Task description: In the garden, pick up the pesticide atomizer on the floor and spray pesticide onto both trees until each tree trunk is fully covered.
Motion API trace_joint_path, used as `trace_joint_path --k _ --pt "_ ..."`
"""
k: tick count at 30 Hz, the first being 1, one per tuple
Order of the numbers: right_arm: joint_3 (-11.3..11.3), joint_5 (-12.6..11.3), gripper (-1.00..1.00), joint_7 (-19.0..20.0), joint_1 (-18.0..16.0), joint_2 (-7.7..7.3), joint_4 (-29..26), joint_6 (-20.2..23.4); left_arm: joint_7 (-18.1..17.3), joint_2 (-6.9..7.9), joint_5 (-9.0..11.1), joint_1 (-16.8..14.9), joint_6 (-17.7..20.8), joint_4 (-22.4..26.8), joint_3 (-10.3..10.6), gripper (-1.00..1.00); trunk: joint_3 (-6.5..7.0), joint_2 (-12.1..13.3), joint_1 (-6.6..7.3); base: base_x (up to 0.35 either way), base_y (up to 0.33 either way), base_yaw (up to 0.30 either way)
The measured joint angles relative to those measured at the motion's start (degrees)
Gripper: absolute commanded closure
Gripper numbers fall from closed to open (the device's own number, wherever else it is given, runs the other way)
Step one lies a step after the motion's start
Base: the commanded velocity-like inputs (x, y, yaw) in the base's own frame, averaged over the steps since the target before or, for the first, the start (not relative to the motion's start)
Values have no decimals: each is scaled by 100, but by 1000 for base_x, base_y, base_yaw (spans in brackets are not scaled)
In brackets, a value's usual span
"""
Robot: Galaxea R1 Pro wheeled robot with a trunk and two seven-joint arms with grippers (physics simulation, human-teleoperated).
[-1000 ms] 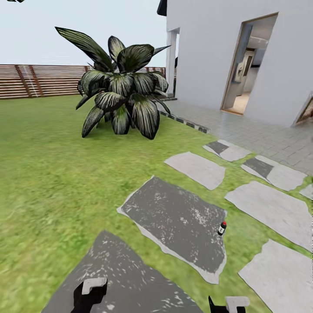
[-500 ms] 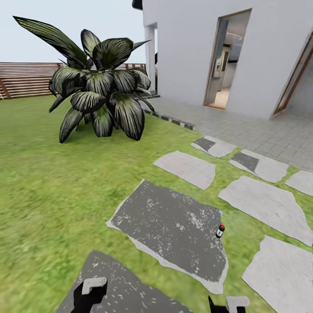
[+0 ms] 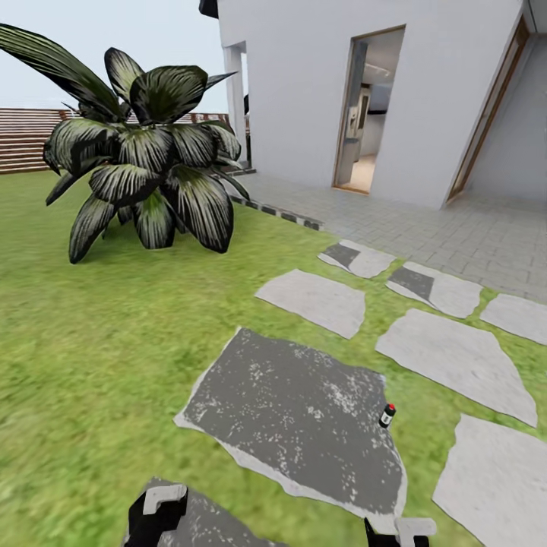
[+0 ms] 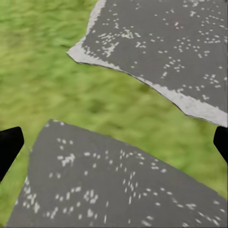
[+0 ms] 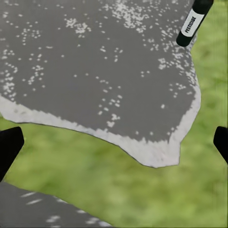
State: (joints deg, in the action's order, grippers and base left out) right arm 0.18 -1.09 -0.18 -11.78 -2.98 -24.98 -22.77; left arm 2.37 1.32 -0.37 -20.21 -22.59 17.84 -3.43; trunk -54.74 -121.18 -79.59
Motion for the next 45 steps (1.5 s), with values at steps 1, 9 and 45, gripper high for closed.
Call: trace_joint_path --k 1,9,45 --pt "0 -1 -100 0 0 0 1 -1 0 0 1 0 0 0 0 -100 0 0 0 235 235 -6" --pt "0 3 -100 0 0 1 2 -2 0 0 2 0 0 2 0 -100 0 0 0 208 247 -1" --pt "-9 -6 -100 -3 0 3 -2 0 4 0 1 0 0 0 0 -100 0 0 0 184 259 -1"
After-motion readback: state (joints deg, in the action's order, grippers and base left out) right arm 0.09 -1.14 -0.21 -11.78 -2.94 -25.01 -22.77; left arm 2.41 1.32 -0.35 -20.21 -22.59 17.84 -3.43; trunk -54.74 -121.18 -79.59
